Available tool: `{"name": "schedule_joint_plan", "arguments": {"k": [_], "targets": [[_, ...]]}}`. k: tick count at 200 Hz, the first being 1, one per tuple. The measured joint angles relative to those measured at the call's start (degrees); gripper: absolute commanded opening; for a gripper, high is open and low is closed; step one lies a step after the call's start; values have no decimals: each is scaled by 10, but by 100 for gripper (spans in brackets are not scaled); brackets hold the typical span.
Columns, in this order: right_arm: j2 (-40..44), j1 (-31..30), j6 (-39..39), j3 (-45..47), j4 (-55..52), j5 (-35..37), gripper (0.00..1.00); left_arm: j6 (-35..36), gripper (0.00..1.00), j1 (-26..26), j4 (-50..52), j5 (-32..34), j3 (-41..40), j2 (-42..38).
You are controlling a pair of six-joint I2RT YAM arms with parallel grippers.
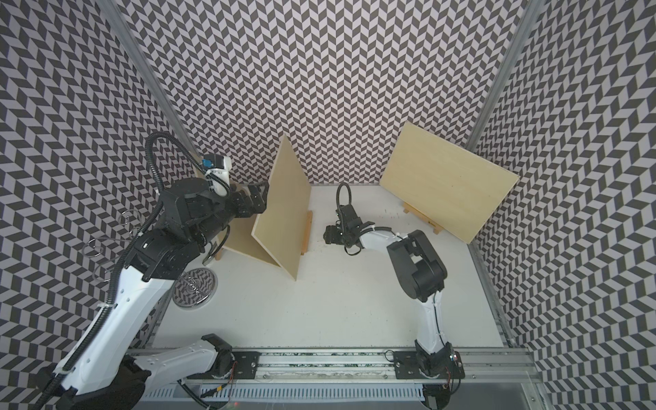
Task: Assemble the easel
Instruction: Move the easel to the center of the board, then adjust the easel at the center of the board.
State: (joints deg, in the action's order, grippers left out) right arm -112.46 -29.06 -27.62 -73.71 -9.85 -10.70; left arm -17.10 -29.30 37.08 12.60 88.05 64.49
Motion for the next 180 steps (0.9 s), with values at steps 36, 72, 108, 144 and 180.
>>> {"name": "schedule_joint_plan", "arguments": {"k": [36,72,108,144,180], "targets": [[200,56,9,110,0,49,71,39,99,-46,-33,-32,0,9],[406,132,13,223,30,137,76,88,99,-174,-94,-48,-35,29],[527,163,85,366,116,245,99,118,99,-266,-183,-43,-212,55],[549,163,176,510,283,285,99,99,99,-266,-315,3,-446,42],[431,162,195,530,397,347,99,104,99,-264,-440,65,-561,12]]}}
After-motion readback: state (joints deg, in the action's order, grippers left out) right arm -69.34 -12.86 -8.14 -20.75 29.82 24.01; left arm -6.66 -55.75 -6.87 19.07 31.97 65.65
